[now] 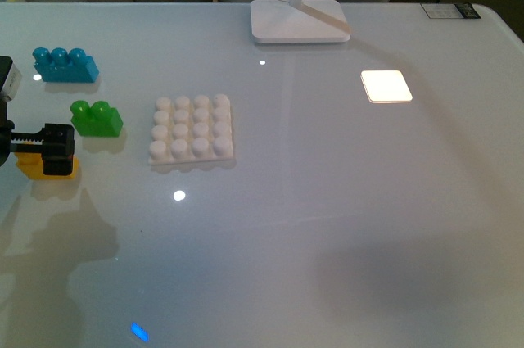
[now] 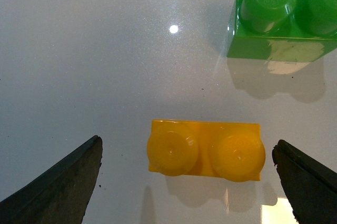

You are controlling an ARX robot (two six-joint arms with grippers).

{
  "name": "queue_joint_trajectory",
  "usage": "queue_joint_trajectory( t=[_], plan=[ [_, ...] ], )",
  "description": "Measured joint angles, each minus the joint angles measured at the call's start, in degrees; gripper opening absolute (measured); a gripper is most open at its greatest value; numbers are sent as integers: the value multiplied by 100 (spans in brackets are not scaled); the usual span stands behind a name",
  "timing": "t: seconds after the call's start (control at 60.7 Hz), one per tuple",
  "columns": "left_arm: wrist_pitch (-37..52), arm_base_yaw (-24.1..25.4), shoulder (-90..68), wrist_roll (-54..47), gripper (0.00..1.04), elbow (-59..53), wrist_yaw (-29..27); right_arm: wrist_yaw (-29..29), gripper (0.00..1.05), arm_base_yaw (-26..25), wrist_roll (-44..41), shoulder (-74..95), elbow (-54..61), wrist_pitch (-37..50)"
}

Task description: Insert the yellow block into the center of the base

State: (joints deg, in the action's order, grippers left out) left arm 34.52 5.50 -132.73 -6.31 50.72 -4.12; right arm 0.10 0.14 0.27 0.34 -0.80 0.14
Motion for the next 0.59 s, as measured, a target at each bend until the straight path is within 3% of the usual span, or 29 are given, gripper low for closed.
queue_joint_trajectory(
  t=[0.593],
  plan=[
    [-55,52,-149,-48,97,68,28,0,96,0,0,-2,0,0]
  ],
)
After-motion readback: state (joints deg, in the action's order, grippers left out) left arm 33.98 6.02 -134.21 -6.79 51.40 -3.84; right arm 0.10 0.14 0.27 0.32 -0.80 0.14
